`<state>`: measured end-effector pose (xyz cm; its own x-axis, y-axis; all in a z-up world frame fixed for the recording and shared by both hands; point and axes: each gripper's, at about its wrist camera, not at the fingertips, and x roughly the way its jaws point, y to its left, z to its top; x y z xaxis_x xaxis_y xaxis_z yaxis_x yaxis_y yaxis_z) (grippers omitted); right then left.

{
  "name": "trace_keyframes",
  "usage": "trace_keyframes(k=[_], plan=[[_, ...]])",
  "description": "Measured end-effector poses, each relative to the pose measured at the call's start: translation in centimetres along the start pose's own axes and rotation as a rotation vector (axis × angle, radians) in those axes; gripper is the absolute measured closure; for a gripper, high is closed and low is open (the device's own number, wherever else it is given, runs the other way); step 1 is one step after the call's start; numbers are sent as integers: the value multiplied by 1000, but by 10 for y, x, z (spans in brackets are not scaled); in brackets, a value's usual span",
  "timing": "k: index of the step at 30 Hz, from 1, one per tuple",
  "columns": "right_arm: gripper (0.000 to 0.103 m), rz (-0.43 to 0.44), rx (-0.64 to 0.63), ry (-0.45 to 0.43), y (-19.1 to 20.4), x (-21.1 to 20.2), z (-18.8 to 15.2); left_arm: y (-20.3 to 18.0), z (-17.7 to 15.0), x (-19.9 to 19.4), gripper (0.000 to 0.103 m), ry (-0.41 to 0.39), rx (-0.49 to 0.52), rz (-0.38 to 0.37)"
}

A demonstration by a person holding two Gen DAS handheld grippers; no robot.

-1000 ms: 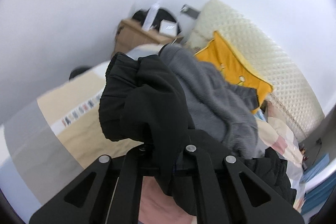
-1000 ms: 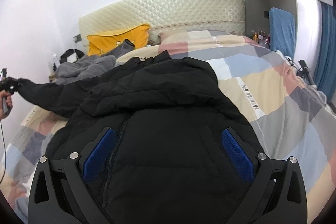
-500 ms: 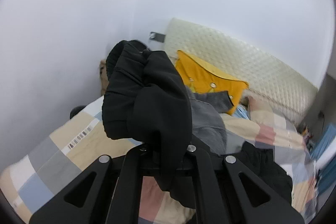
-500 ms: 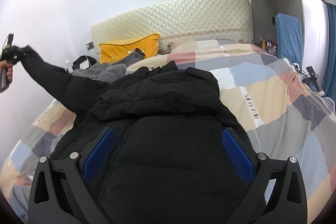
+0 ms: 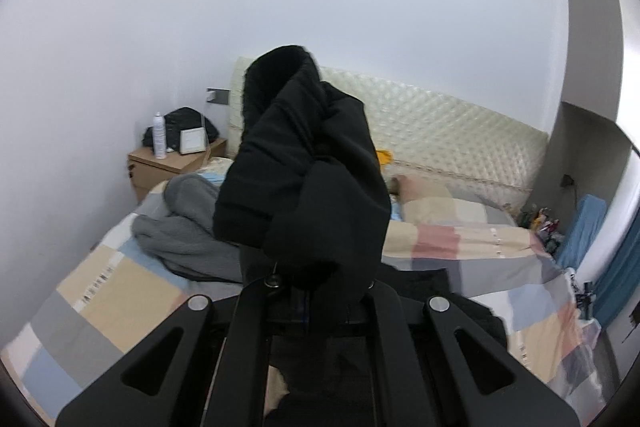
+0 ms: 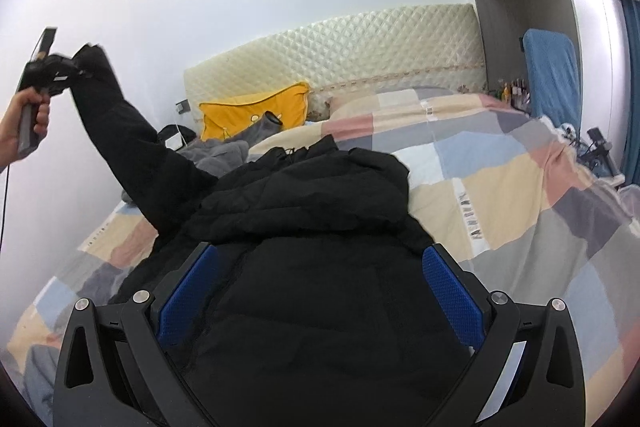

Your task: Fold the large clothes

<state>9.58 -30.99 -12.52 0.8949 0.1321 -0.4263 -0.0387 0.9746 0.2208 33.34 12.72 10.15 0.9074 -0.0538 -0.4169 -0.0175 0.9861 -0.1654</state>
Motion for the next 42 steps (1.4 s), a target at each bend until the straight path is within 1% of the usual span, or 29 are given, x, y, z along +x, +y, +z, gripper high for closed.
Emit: trace_keyframes(k=[2, 6, 11, 17, 20, 27, 29, 33, 36, 38, 42], plan=[[0, 2, 2, -3, -2, -2, 1, -19, -1, 1, 98, 2, -4, -22], [0, 8, 14, 1, -9, -1, 3, -62, -4, 3, 98, 13, 48, -58], [0, 1, 17, 12, -14, 1, 6, -106, -11, 10, 98, 35, 94, -89], [0, -6, 8, 6, -17, 0, 7, -161, -34, 29, 98, 79, 163, -156], [0, -8, 15, 17, -20, 3, 6, -187, -48, 39, 98, 104, 185, -191], [0, -26, 95, 19, -40, 4, 5, -244, -95, 72, 98, 180, 217, -296], [0, -39, 112, 22, -45, 5, 5, -262, -109, 79, 98, 198, 232, -315], [0, -46, 171, 22, -56, 9, 3, -290, -136, 99, 98, 243, 225, -347], [0, -59, 200, 30, -65, 15, 1, -311, -158, 116, 98, 280, 247, -357], [0, -48, 232, 45, -73, 20, -1, -320, -176, 126, 98, 305, 258, -360], [0, -33, 249, 73, -78, 29, -4, -336, -215, 149, 98, 384, 286, -346]])
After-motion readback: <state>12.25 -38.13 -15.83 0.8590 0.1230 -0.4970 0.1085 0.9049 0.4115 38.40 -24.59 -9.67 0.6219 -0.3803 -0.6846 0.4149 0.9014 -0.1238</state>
